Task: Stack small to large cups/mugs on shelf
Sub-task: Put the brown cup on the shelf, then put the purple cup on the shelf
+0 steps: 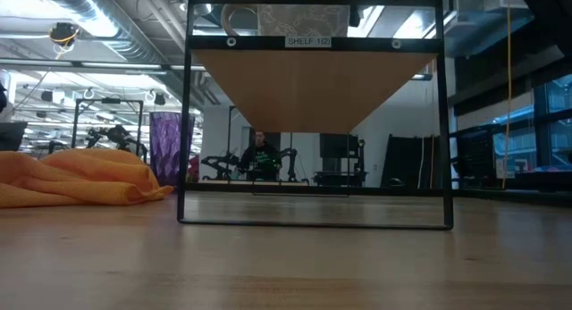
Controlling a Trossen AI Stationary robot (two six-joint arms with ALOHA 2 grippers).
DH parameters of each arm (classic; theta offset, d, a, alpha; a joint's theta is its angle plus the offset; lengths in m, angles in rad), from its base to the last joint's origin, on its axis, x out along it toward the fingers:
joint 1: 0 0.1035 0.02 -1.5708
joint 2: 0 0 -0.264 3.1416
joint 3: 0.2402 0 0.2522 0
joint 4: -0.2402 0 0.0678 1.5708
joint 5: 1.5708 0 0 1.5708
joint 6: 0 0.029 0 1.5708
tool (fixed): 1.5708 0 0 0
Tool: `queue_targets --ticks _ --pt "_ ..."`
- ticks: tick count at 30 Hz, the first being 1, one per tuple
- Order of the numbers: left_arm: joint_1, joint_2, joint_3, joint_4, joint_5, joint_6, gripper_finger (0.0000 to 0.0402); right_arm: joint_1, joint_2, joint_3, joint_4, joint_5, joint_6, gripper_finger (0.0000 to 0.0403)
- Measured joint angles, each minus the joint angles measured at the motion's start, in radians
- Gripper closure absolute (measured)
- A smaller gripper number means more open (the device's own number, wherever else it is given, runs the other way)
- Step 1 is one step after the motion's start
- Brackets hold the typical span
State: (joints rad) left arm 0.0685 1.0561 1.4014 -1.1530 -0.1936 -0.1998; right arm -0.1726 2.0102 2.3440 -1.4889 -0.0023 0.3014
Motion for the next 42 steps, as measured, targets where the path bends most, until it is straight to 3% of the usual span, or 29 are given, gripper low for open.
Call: queue_targets --ticks 7,21,26,34,39,42 --pt "0.000 0.001 0.000 0.000 -0.003 0.023 0.0360 0.000 0.000 0.000 0.060 -0.001 0.011 0.0328" --pt "0.002 0.001 0.000 -0.005 -0.039 0.038 0.0360 0.001 -0.006 -0.002 0.012 0.002 0.009 0.0328" --pt "0.002 -0.004 0.000 0.002 -0.040 0.037 0.0360 0.001 -0.035 0.012 0.025 0.066 -0.001 0.0328" --pt "0.002 -0.005 0.000 0.004 -0.220 0.045 0.0360 -0.002 -0.079 0.011 0.094 0.073 -0.019 0.0328" --pt "0.013 0.003 0.000 -0.023 -0.189 -0.019 0.0360 -0.006 -0.120 0.011 0.165 0.082 -0.024 0.0328" --pt "0.075 0.004 -0.006 -0.059 -0.192 -0.032 0.0360 -0.017 -0.155 0.011 0.183 0.087 -0.026 0.0328"
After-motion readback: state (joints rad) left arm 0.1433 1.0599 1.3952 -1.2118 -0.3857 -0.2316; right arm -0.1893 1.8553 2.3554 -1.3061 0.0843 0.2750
